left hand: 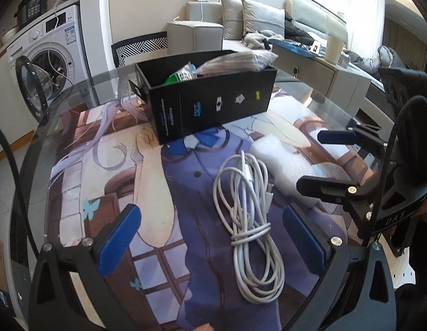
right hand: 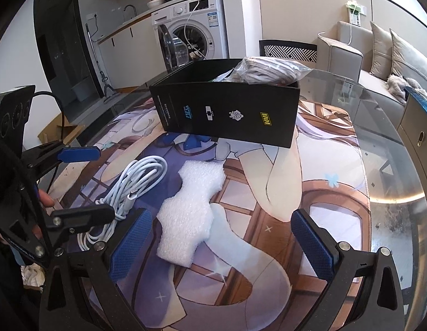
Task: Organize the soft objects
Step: 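Grasp the white foam sheet with the right gripper while the left grasps the white cable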
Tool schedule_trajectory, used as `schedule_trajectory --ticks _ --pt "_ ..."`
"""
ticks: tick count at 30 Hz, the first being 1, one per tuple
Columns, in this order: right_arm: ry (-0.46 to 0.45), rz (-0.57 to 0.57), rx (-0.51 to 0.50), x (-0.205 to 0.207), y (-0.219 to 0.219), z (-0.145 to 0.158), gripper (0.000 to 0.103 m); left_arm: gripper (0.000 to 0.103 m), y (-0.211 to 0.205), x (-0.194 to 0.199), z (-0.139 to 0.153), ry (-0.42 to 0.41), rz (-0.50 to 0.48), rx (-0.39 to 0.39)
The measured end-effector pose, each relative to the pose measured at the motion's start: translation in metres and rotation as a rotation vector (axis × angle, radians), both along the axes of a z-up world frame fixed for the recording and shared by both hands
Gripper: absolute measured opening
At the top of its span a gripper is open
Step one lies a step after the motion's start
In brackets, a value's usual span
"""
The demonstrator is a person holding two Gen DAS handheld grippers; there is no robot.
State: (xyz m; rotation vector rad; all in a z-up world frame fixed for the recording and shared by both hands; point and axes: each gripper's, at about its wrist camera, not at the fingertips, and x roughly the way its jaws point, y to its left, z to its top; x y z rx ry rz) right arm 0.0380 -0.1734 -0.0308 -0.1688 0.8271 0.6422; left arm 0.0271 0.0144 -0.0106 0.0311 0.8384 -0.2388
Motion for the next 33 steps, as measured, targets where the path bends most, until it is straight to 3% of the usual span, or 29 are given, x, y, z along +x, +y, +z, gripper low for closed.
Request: schedule_trajectory --ticks 10,19,28,30,33 --pt "-0.011 0.009 -0.045 0.0 0.007 -0.003 0.101 0.103 0.0 0.006 -0.013 0.056 0.01 -0.004" --pt "-0.018 0.046 -0.057 -0.004 0.013 -0.004 0.085 0.101 0.0 0.008 -0.019 0.088 0.004 -0.008" --pt "-0.034 0.091 -0.085 -0.008 0.023 -0.006 0.058 0.075 -0.007 0.0 -0.014 0.049 -0.053 -0.008" --pt "-0.039 0.104 -0.081 -0.009 0.023 -0.005 0.053 0.061 -0.008 -0.001 -0.013 0.041 -0.069 -0.017" --pt "-0.046 0.122 -0.081 -0.011 0.025 -0.005 0.045 0.047 -0.008 -0.001 -0.011 0.035 -0.081 -0.03"
